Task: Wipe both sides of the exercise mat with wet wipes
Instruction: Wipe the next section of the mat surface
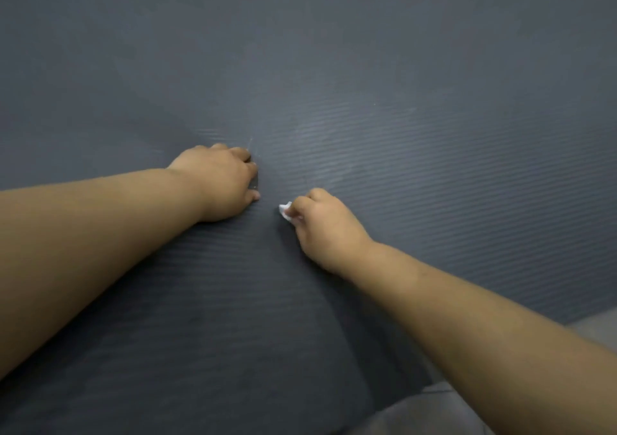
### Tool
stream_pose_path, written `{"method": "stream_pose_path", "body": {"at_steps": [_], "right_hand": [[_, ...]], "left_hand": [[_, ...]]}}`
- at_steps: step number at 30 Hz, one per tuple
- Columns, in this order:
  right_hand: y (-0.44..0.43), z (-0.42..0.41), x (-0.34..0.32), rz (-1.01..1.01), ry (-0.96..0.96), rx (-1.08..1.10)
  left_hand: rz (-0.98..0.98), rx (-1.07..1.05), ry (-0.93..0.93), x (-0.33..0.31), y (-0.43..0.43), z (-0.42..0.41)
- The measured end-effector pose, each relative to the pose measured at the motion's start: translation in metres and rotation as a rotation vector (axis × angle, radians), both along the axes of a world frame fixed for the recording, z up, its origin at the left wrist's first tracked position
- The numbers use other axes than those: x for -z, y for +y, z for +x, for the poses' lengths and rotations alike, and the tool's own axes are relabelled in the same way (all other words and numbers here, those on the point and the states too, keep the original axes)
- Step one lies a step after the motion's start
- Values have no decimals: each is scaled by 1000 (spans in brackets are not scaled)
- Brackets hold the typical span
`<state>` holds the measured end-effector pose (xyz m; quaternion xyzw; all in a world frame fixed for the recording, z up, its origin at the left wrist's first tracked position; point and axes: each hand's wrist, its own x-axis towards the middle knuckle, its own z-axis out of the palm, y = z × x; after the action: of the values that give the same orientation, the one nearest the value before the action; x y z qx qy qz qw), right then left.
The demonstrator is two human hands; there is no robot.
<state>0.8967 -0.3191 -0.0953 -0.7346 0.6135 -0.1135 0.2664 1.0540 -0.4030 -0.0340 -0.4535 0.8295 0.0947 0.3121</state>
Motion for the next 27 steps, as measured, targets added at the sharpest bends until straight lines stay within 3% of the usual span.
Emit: {"method": "stream_pose_path", "body": {"at_steps": [2, 5, 9, 13, 16, 18, 22, 23, 25, 27], "right_hand": [[-6, -26, 0, 16, 80, -16], [-12, -63, 3, -54, 194, 135], [10, -49, 5, -55, 220, 283], [67, 7, 0, -9, 32, -25], [85, -14, 3, -25, 30, -123], [81, -48, 9, -127, 56, 56], [75, -74, 6, -124, 201, 459], [78, -58, 5, -155, 165, 446], [100, -15, 5, -197, 14, 192], [124, 12, 6, -111, -60, -60]], "left_hand": [[92, -23, -46, -11, 14, 1], [208, -95, -94, -30, 31, -3], [160, -88, -144, -26, 58, -5], [32, -45, -236, 1, 83, -6], [-27, -46, -271, 16, 94, -10], [-46, -44, -267, 19, 96, -10], [-49, -57, -266, 20, 94, -10], [-49, -57, -266, 21, 94, -11], [-52, -53, -261, 21, 93, -10], [-61, -47, -246, 19, 91, -9]]}}
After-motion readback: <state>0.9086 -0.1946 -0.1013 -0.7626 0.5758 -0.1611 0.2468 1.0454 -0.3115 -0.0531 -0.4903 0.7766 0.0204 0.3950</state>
